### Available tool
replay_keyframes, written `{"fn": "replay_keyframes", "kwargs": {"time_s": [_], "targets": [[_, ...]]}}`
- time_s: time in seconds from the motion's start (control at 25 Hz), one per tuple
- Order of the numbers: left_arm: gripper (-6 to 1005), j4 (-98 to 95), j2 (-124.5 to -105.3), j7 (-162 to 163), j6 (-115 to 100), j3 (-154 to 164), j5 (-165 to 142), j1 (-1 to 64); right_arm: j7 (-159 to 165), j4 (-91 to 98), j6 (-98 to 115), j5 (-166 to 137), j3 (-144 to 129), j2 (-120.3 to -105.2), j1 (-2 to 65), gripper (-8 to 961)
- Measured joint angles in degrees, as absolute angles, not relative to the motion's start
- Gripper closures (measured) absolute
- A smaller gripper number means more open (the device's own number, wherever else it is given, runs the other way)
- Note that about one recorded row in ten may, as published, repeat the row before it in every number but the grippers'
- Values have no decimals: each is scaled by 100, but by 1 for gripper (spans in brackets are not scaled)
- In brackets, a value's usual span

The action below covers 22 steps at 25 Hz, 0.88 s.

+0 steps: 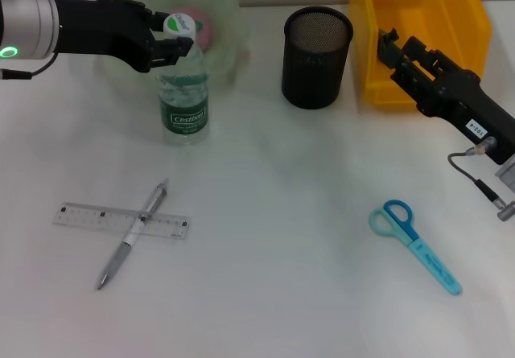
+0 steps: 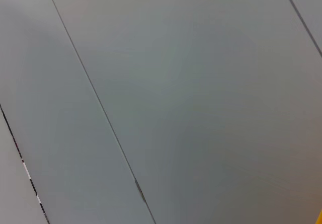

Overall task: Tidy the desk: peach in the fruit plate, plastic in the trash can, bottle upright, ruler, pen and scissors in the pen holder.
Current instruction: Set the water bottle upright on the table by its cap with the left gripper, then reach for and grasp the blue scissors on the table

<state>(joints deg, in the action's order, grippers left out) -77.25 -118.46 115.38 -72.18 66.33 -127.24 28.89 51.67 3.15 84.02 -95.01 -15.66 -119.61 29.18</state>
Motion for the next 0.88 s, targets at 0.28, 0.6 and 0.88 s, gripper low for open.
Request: {"fn": "replay_keyframes", "kwargs": {"time_s": [0.28,0.6,0.88], "targets": [[510,-7762,-11843,11497,-7283,6629,-12688,2882,5168,316,8417,-9501,-1579,-11961,2888,410],[466,-7796,-11839,11496,-7263,6520,-12542,2868,5167,317,8420,-9502,-1584,-11961,2883,410],[292,-8039,-11847,11489,-7244,6478,-12516,2783,5167,317,8427,-9501,-1581,-11961,2871,410]]}}
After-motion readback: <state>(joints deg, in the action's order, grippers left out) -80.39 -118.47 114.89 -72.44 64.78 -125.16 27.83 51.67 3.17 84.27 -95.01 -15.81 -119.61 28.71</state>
